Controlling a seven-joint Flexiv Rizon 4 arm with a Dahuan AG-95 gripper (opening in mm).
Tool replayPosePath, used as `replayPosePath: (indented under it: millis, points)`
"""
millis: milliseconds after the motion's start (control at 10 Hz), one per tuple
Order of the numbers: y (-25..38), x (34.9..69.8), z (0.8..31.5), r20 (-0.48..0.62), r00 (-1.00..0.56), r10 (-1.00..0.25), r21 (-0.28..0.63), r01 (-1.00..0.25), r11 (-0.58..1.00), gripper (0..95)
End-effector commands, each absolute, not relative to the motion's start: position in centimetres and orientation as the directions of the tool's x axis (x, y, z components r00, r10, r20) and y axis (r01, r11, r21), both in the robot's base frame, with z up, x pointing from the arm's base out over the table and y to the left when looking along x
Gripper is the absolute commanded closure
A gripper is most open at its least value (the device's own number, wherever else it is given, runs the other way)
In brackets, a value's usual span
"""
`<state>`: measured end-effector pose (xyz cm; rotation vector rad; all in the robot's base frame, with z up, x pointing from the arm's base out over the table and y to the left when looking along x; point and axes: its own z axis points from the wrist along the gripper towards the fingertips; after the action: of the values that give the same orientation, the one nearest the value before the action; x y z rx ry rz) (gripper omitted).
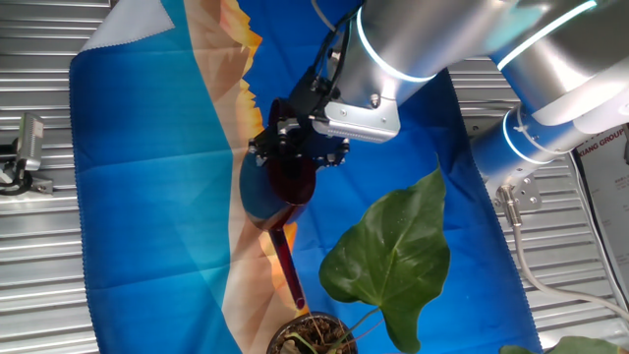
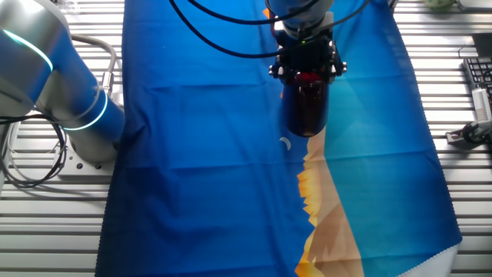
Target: Water the plant
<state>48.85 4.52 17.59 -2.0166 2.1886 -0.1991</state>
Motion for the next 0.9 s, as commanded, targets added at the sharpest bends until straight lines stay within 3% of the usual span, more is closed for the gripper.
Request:
replayPosePath:
  millis: [100, 900]
  points:
    - [4.48, 48.74, 17.60, -0.027, -0.066, -0.997, -0.207, -0.976, 0.070, 95.0]
    - [4.48, 48.74, 17.60, -0.044, -0.062, -0.997, -0.218, -0.973, 0.070, 95.0]
